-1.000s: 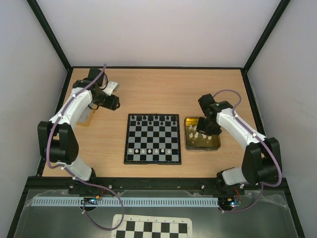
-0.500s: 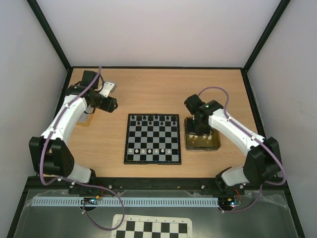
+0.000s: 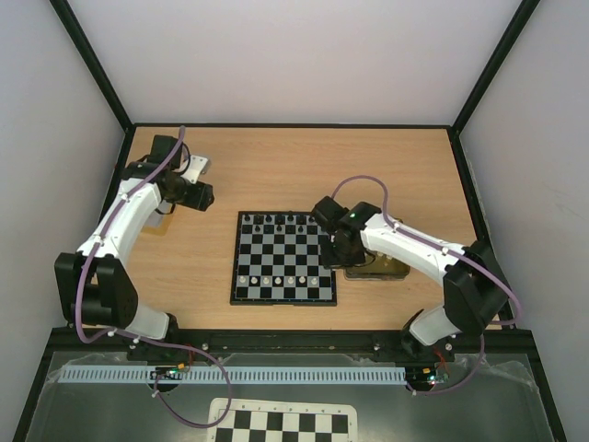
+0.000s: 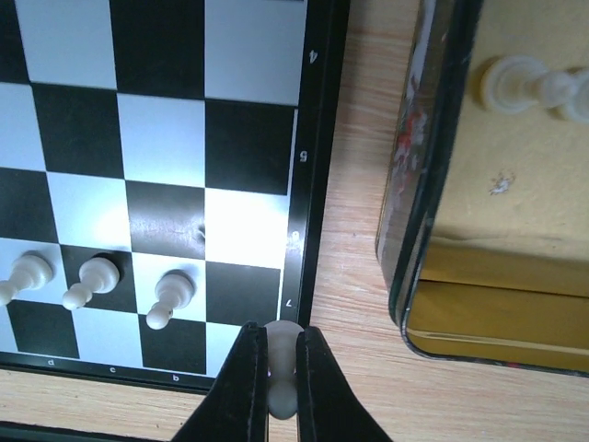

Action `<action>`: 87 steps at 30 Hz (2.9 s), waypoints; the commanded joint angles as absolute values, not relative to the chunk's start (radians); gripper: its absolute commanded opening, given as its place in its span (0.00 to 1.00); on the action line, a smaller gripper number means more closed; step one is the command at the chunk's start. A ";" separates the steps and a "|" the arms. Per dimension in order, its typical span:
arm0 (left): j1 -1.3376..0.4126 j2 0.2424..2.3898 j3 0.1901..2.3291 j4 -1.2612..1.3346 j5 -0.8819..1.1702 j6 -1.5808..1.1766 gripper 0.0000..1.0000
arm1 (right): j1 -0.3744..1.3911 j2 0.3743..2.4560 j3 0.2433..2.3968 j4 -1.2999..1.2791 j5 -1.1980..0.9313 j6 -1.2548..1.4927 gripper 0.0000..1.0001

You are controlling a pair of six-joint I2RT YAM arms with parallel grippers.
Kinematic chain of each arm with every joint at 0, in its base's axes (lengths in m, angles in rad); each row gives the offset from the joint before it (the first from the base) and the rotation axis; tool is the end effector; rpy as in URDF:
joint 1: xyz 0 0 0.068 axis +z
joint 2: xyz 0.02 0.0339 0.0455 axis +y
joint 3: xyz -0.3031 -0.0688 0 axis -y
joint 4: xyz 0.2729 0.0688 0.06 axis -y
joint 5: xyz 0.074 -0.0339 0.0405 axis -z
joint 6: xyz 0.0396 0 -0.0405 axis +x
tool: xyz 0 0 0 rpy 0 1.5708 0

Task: Set up the chess pieces on the board
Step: Place the chess piece on the chessboard.

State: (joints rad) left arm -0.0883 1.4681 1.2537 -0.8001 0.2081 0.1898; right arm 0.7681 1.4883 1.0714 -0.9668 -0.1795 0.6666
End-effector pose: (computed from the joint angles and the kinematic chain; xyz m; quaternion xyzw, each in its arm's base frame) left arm 0.3259 -0.0371 0.3198 0.1608 0.9432 -0.0859 0.2778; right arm 0.2036 0.2065 0.2489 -0.0587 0.9899 0.1284 0.0114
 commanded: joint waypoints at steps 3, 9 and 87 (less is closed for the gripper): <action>-0.081 1.499 1.282 -0.798 0.202 0.174 0.65 | 0.822 1.501 1.028 -0.928 -0.177 0.713 0.02; -0.080 1.505 1.276 -0.780 0.212 0.166 0.68 | 0.876 1.526 1.011 -0.904 -0.151 0.763 0.02; -0.081 1.483 1.291 -0.787 0.218 0.153 0.83 | 0.918 1.559 0.918 -0.764 -0.125 0.865 0.10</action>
